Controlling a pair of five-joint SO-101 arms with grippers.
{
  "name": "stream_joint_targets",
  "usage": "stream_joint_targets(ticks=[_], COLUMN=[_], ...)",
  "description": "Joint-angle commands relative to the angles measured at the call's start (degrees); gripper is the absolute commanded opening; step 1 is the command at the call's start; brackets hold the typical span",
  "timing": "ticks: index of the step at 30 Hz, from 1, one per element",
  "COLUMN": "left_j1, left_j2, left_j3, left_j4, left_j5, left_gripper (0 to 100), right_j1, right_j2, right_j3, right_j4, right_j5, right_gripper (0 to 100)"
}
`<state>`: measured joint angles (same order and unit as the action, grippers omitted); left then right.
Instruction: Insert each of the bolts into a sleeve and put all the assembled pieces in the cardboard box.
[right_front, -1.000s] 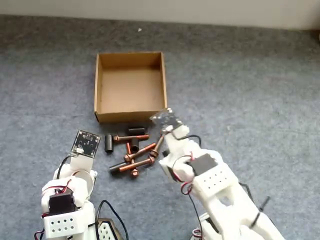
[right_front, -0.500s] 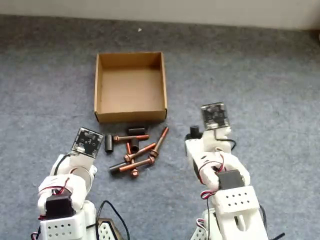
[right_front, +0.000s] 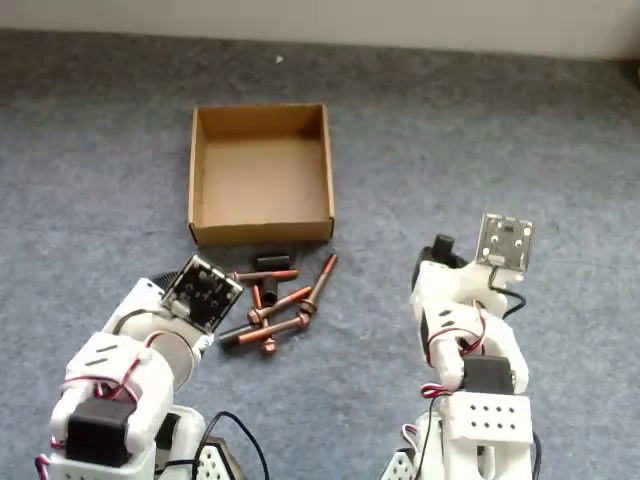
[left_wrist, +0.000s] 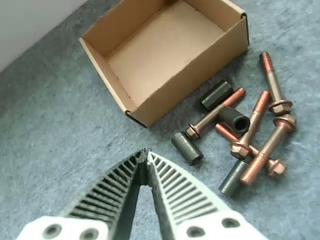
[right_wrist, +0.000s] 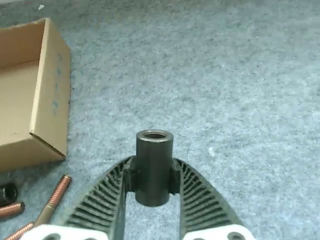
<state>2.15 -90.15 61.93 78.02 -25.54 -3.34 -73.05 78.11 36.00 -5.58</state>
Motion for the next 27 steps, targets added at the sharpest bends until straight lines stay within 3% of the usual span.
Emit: stream_joint_targets(ticks=[1,8,13,27], left_j1=[5.1,12.9,16.4,26.3], left_j2=[15.7,27.7,35.1,60.8], left_j3=[-10.6,-16.0,-16.9,-26.0], left_j4=[2.2,3.3,3.3,2.8], left_j5=[-1.7,-2.1,-2.4,-4.9], left_gripper=[1,1,12,13], right_j1=[0.6,0.7,0.7,0.4], right_j2=[-3.6,-7.3,-9.6,-24.5], right_j3=[-0.7,1.4,2.5,7.4], right_j4=[-1.3,-1.3,-1.0,2.9], right_j5=[-0.4,-0.1,-0.1,3.2], right_gripper=[0.6,0.6,0.6,0.6])
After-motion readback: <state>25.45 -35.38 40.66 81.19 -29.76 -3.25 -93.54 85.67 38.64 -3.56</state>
